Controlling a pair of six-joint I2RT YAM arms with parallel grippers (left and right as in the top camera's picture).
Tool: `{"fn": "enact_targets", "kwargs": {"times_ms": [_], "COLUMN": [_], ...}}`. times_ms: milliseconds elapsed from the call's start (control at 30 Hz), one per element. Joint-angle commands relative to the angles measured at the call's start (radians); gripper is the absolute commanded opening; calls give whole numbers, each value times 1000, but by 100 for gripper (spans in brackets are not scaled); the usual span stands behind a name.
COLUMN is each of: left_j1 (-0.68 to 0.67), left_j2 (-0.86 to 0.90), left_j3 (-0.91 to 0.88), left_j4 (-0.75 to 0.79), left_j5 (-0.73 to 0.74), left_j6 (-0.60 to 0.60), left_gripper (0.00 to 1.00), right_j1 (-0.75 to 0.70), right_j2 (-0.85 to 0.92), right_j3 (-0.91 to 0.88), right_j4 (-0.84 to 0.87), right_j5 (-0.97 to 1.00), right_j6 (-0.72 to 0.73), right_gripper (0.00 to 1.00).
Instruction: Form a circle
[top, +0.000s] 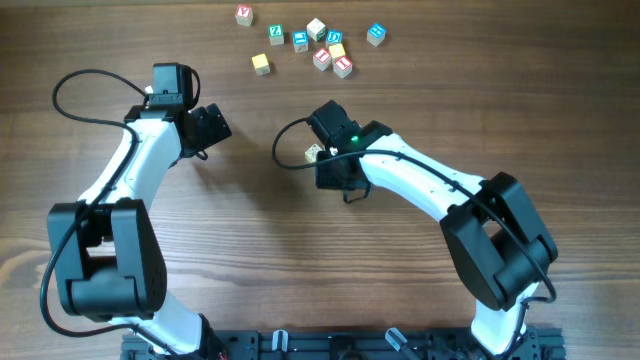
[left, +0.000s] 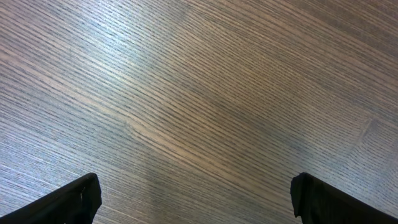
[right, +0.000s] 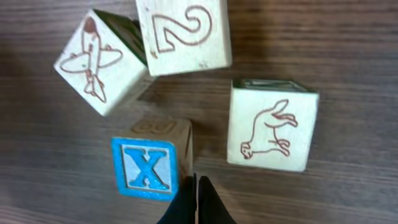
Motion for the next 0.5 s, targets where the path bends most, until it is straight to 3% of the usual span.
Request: {"fn": "enact_targets", "kwargs": {"times_ms": [0, 467], "left_j1": [5, 5], "left_j2": [-16, -16], "left_j3": [8, 8], "left_j4": [0, 0], "left_j5": [-10, -10], "left_j6": [-9, -9], "left_gripper": [100, 100], "right_j1": [2, 2], "right_j2": [2, 2], "right_j3": [-10, -10], "right_j4": [19, 37], "right_j5": [-4, 6], "right_j6": [13, 14], "right_gripper": [4, 4]}}
